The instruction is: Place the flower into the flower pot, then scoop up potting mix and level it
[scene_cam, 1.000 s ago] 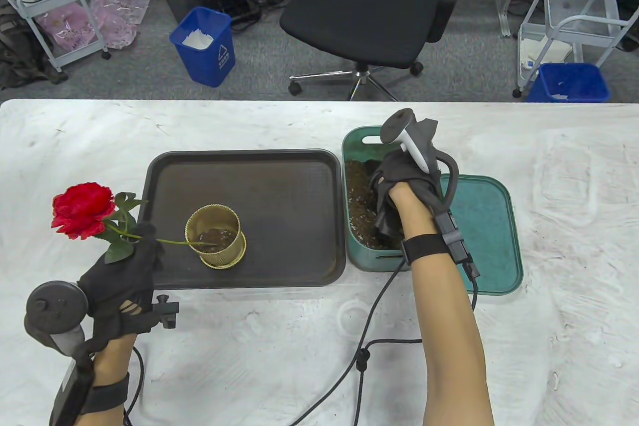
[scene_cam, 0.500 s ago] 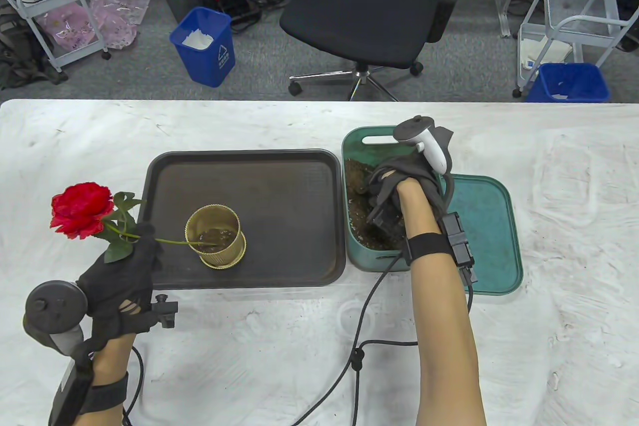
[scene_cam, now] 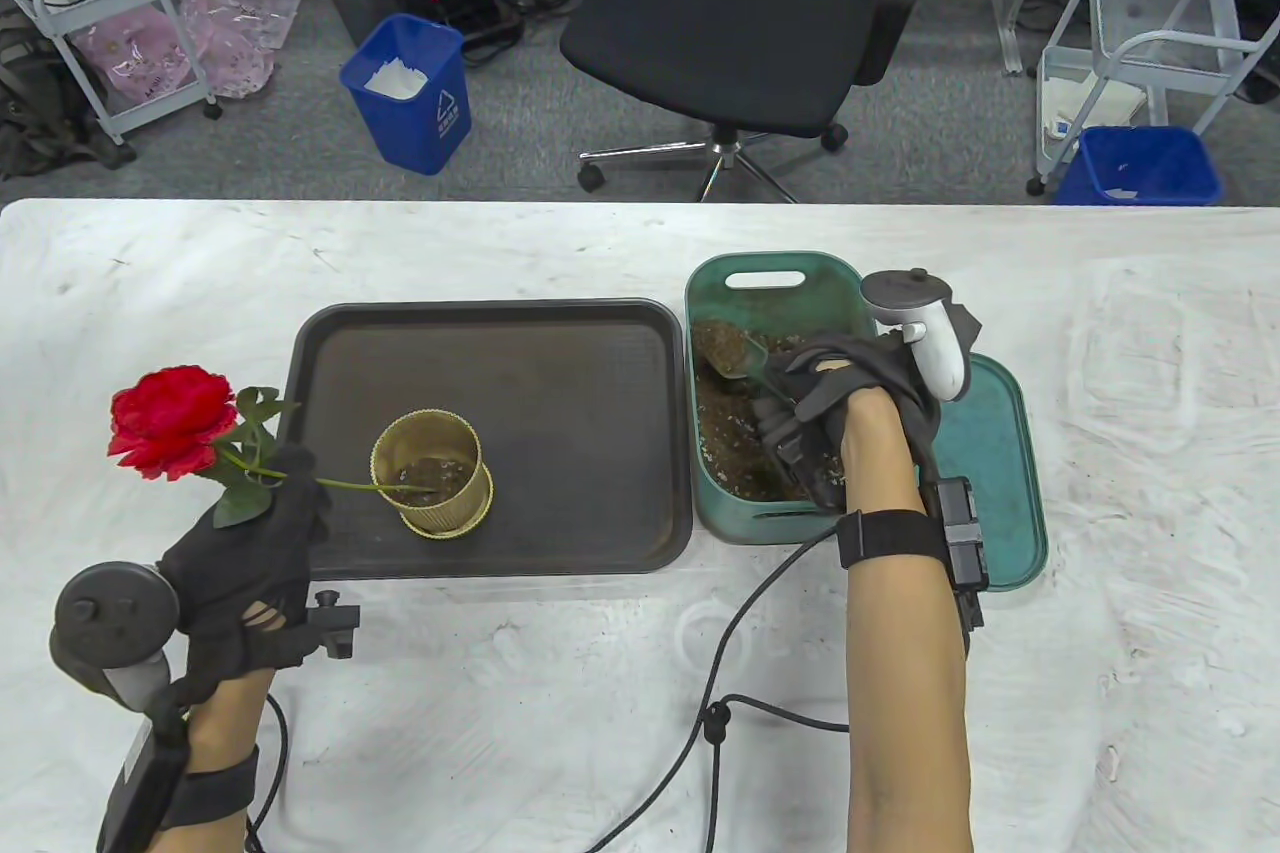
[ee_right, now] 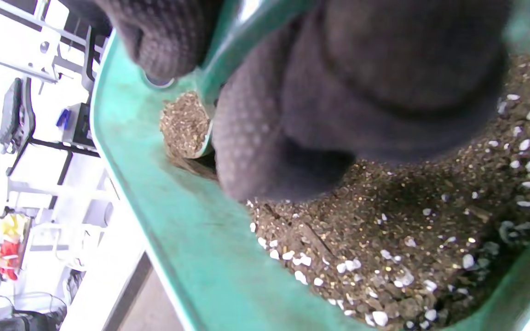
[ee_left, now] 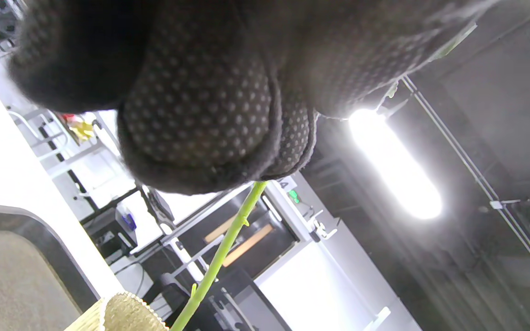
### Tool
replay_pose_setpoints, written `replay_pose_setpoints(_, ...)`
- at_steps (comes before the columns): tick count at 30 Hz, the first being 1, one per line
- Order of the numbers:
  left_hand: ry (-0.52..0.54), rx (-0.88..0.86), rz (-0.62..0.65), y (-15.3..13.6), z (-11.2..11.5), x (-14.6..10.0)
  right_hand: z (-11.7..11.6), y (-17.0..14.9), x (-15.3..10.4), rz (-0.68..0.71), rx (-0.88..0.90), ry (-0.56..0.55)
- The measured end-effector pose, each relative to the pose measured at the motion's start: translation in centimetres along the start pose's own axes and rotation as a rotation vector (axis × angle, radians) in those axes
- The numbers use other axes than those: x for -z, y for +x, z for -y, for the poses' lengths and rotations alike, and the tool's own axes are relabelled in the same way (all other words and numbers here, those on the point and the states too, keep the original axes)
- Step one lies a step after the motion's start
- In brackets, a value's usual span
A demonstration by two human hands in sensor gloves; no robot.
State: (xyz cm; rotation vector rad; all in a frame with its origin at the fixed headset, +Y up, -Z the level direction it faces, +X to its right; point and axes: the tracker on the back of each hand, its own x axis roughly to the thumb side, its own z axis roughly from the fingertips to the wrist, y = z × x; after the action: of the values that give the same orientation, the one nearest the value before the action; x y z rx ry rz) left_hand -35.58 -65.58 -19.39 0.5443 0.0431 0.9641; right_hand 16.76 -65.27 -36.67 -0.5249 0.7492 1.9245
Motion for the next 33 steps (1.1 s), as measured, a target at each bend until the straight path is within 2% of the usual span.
replay_pose_setpoints(11, -0.002, -0.009, -0.004, 0.0, 0.1, 0.1, 1.2, 0.4, -4.7, 0.067, 0.045, -0.105)
replay_pose_setpoints(15, 0.0, -0.009, -0.005, 0.0, 0.1, 0.1, 0.7, 1.7, -6.7, 0.116, 0.017, -0.105)
replay_pose_setpoints(22, 0.0, -0.009, -0.006, 0.0, 0.0, 0.1, -3.2, 4.2, -8.7, 0.232, -0.057, -0.008)
replay_pose_setpoints(33, 0.001, -0.006, -0.004, 0.0, 0.0, 0.1, -12.5, 7.3, -9.1, 0.356, -0.231, 0.186)
